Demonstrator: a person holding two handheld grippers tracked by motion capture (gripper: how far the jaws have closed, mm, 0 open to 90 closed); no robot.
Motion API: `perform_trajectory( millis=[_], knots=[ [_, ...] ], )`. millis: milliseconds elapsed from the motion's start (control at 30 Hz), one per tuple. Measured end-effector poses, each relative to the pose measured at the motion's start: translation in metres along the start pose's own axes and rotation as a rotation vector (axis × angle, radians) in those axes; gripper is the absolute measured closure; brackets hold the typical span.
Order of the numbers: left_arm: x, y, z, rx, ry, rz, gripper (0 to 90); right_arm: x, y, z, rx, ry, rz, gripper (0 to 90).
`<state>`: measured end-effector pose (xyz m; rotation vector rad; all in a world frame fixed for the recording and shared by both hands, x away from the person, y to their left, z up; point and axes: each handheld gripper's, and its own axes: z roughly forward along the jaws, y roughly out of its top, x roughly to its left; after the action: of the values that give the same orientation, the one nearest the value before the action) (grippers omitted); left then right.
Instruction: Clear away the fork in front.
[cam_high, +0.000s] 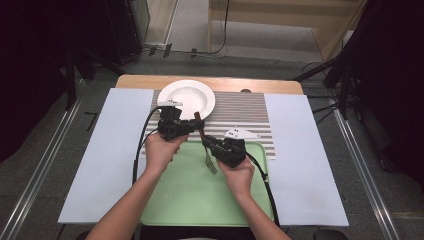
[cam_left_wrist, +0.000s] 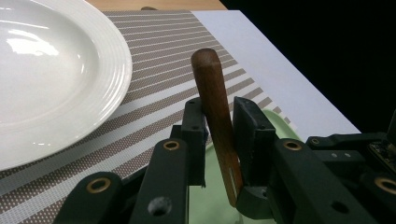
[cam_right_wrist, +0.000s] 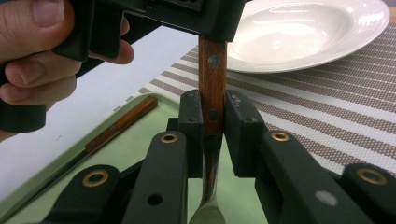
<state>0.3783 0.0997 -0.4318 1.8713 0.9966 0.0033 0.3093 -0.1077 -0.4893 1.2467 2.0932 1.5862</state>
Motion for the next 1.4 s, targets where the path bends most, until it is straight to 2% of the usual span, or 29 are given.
perform_trajectory(
  millis=[100,167,200,300,400,467,533,633,767,833,900,1033,1200,1400],
  knots=[
    [0.001,0.000,-0.001,0.001,-0.026,-0.009,75.6,-0.001,0.000,0.000,-0.004,0.007,-0.006,74.5],
    [0.001,0.000,-0.001,0.001,-0.045,-0.014,76.2,-0.002,0.001,-0.001,-0.022,0.017,-0.040,64.2],
    [0.002,0.001,-0.001,0.002,-0.070,-0.032,77.0,-0.002,0.001,-0.002,-0.034,0.017,-0.061,59.4],
    [0.004,0.002,-0.003,-0.001,-0.125,-0.062,79.2,-0.003,0.003,-0.004,-0.038,0.039,-0.098,53.9],
    [0.004,0.003,-0.006,-0.013,-0.154,-0.072,79.8,-0.005,0.007,-0.006,0.003,0.074,-0.094,50.6],
    [0.005,0.004,-0.009,-0.027,-0.176,-0.093,79.8,-0.007,0.008,-0.006,0.011,0.093,-0.084,47.1],
    [0.004,0.006,-0.013,-0.031,-0.171,-0.089,79.9,-0.007,0.010,-0.006,0.029,0.102,-0.084,43.9],
    [0.003,0.009,-0.017,-0.020,-0.178,-0.088,79.9,-0.006,0.011,-0.009,0.037,0.110,-0.120,41.3],
    [0.001,0.013,-0.023,0.003,-0.196,-0.084,79.9,-0.007,0.013,-0.013,0.034,0.153,-0.101,32.6],
    [-0.001,0.013,-0.026,0.013,-0.205,-0.077,79.9,-0.006,0.013,-0.014,0.048,0.142,-0.129,29.5],
    [-0.002,0.014,-0.028,0.023,-0.209,-0.067,79.9,-0.005,0.013,-0.015,0.076,0.151,-0.150,28.9],
    [0.000,0.015,-0.032,0.044,-0.210,-0.068,79.8,-0.008,0.013,-0.017,0.092,0.186,-0.114,26.8],
    [0.003,0.014,-0.037,0.079,-0.219,-0.089,79.8,-0.011,0.015,-0.023,0.085,0.198,-0.115,26.0],
    [0.004,0.013,-0.047,0.110,-0.217,-0.083,79.9,-0.019,0.018,-0.033,0.079,0.211,-0.104,25.3]
  ],
)
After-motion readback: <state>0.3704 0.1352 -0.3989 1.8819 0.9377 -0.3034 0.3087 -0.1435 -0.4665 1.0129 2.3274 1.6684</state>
